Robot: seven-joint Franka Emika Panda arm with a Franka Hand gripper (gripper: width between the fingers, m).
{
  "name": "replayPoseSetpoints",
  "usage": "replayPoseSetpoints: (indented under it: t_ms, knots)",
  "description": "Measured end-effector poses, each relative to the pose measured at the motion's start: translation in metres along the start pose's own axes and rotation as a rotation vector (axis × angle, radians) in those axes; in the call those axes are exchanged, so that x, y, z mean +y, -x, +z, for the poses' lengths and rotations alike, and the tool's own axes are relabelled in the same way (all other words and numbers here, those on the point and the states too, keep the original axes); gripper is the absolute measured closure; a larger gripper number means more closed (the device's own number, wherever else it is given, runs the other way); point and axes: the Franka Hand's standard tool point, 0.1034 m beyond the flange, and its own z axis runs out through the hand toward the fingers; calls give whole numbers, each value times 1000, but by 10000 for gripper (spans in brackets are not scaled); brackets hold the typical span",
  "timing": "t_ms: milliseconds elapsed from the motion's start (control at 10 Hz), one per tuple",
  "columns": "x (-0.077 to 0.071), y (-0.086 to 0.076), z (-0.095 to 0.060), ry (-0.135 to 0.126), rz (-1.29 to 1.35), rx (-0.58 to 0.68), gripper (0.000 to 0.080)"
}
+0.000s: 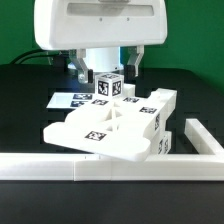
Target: Assemble chair
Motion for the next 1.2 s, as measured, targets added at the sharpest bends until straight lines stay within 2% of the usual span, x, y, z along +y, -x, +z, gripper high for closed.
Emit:
replayPoseSetpoints:
  t_ms: [200, 400, 700, 900, 1200]
  knots:
    - [1, 0, -2, 6, -11, -2, 164]
    - [1, 0, -2, 6, -2, -2, 519]
    - [1, 0, -2, 6, 27, -1, 520]
    - [0, -2, -2, 10, 235, 4, 520]
    - [-17, -20, 0, 29, 537, 41, 518]
